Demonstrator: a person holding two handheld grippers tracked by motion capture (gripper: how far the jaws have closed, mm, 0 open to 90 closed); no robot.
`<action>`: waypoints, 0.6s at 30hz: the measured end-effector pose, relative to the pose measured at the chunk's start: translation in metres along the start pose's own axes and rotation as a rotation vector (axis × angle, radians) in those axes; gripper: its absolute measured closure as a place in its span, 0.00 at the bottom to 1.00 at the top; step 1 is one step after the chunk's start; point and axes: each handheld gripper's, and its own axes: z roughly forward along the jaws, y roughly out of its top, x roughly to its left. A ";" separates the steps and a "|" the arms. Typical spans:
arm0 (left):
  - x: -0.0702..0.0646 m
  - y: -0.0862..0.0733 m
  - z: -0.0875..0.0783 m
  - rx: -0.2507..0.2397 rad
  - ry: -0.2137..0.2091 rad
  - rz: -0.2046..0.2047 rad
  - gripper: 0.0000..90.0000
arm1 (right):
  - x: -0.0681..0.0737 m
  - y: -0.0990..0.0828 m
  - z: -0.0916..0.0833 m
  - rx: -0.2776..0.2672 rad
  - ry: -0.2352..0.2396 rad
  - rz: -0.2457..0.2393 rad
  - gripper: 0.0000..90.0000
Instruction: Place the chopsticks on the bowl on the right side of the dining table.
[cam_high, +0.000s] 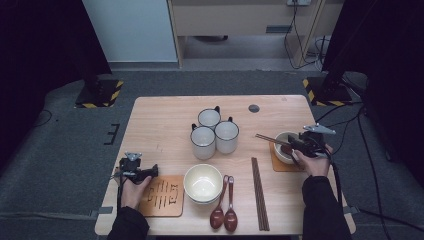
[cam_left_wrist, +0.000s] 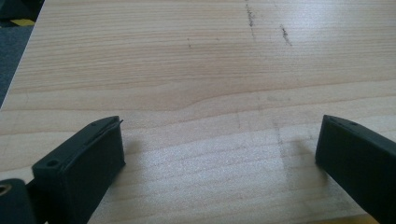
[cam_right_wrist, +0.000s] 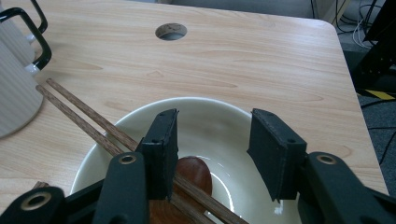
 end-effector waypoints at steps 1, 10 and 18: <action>0.000 0.000 0.000 0.000 0.000 0.000 0.00 | 0.000 0.000 0.000 0.000 0.000 0.000 0.58; 0.000 0.000 0.000 0.000 0.000 0.000 0.00 | 0.001 -0.001 0.002 0.019 -0.003 -0.017 0.58; 0.000 0.000 0.000 -0.001 0.000 0.000 0.00 | 0.003 -0.002 0.002 0.044 0.016 -0.035 0.58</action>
